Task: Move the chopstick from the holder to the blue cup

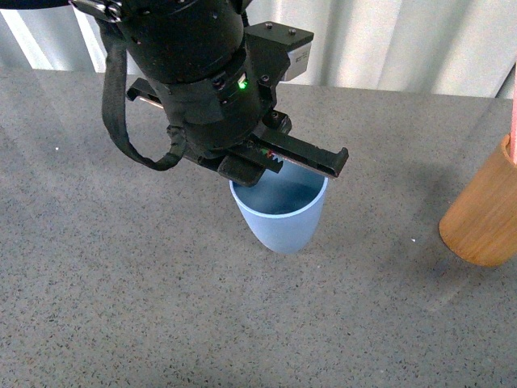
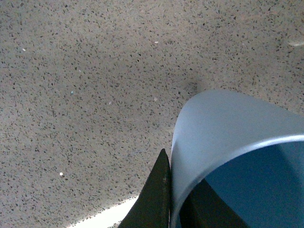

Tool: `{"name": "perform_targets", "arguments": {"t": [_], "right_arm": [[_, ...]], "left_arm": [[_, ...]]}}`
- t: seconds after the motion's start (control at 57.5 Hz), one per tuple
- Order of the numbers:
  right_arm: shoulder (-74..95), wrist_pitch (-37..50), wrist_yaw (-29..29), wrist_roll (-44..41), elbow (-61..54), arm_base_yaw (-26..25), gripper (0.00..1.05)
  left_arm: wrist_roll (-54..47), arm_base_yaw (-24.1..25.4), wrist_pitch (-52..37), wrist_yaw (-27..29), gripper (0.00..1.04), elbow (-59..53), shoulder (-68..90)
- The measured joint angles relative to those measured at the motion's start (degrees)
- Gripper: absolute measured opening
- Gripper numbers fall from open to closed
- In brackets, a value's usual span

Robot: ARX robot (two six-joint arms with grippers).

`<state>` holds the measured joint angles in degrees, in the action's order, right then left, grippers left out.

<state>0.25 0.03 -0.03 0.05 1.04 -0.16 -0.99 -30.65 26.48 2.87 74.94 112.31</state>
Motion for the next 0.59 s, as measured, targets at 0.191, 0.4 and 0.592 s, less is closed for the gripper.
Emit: {"name": "perform_targets", "arguments": {"t": [0.191,0.4,0.592], "right_arm": [[0.0,0.0,0.0,0.0,0.0,0.0,0.95],[0.0,0.0,0.0,0.0,0.0,0.0,0.95],[0.0,0.0,0.0,0.0,0.0,0.0,0.95]], "left_arm": [[-0.1,-0.3,0.1,0.5,0.03,0.6,1.5],[-0.1,-0.6,-0.2,1.5,0.03,0.6,3.4],[-0.2,-1.1,-0.9,1.7,0.03,0.5,4.0]]}}
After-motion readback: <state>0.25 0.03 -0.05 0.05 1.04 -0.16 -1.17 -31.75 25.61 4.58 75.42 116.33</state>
